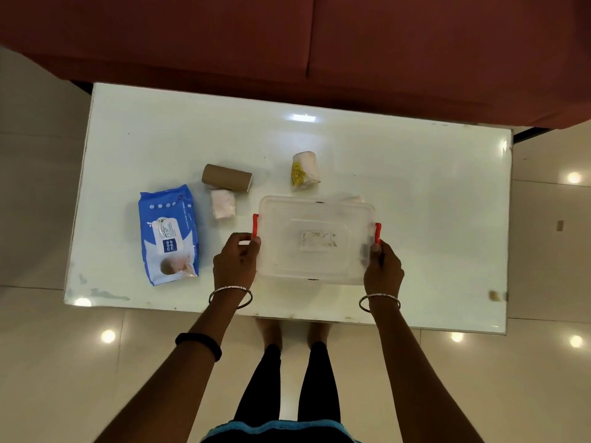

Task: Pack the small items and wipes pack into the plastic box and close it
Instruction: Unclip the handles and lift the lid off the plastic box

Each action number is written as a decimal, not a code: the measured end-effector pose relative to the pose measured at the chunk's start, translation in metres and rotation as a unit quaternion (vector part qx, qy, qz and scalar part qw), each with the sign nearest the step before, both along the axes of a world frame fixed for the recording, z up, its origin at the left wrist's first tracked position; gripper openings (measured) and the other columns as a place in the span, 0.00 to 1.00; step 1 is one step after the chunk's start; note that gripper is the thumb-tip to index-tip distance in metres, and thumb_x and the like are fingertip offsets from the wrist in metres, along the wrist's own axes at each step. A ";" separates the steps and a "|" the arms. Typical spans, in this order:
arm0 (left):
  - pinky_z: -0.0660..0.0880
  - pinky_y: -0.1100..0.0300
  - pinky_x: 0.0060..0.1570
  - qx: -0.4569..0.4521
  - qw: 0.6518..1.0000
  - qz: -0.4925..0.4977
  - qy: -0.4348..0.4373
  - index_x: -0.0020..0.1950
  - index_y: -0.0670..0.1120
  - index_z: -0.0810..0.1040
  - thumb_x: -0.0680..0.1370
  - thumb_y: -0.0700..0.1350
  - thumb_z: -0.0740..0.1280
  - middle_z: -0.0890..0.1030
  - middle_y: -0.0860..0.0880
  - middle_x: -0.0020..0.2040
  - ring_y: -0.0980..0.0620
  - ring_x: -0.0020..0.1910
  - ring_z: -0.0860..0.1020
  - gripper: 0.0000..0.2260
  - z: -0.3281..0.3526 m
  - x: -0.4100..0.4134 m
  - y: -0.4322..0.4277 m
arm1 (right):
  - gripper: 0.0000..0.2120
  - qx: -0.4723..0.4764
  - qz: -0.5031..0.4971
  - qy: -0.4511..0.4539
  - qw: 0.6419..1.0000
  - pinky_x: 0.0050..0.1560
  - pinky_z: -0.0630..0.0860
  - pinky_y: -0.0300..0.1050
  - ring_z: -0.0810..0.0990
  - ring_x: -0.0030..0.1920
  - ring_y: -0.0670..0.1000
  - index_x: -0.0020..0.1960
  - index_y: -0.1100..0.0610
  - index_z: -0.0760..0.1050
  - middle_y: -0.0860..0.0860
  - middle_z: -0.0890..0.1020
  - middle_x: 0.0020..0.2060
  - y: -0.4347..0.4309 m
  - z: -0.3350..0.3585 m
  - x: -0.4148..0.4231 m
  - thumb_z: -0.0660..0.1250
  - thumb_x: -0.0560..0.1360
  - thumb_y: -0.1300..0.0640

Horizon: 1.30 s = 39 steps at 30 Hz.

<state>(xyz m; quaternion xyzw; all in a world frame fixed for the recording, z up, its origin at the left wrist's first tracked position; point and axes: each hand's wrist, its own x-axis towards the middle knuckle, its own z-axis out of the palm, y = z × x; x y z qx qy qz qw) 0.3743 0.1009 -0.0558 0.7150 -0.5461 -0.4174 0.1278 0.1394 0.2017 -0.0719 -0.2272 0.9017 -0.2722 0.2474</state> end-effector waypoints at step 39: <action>0.72 0.61 0.37 -0.148 0.986 0.038 -0.066 0.59 0.45 0.81 0.80 0.50 0.61 0.86 0.43 0.45 0.45 0.40 0.83 0.15 -0.018 -0.028 -0.010 | 0.26 -0.053 0.188 0.110 0.974 0.77 0.54 0.49 0.55 0.78 0.52 0.76 0.58 0.59 0.55 0.62 0.76 -0.060 0.011 0.088 0.56 0.81 0.49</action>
